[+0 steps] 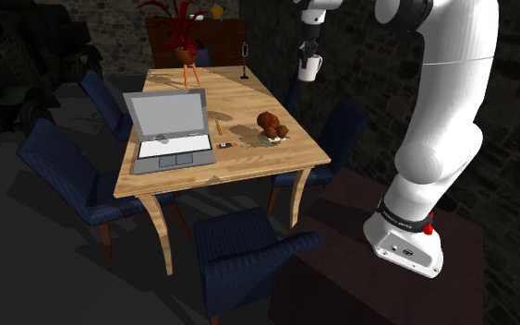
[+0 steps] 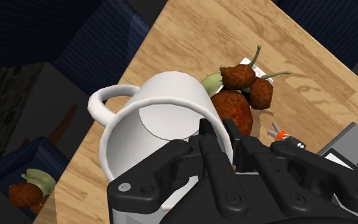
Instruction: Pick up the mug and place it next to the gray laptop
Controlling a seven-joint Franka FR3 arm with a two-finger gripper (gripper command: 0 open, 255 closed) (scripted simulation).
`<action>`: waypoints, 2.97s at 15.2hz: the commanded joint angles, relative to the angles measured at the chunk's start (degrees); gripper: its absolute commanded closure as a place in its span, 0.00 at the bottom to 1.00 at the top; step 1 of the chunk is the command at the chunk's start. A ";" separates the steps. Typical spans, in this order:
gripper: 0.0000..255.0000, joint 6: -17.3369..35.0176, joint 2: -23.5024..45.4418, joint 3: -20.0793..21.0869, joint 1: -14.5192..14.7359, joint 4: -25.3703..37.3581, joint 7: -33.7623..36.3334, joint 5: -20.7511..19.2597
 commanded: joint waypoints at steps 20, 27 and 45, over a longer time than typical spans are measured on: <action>1.00 -3.41 -1.59 6.44 13.33 1.85 20.20 -3.55; 1.00 -5.67 2.43 9.15 18.55 7.90 28.33 -4.16; 1.00 3.21 5.73 10.63 21.79 2.14 33.14 -4.52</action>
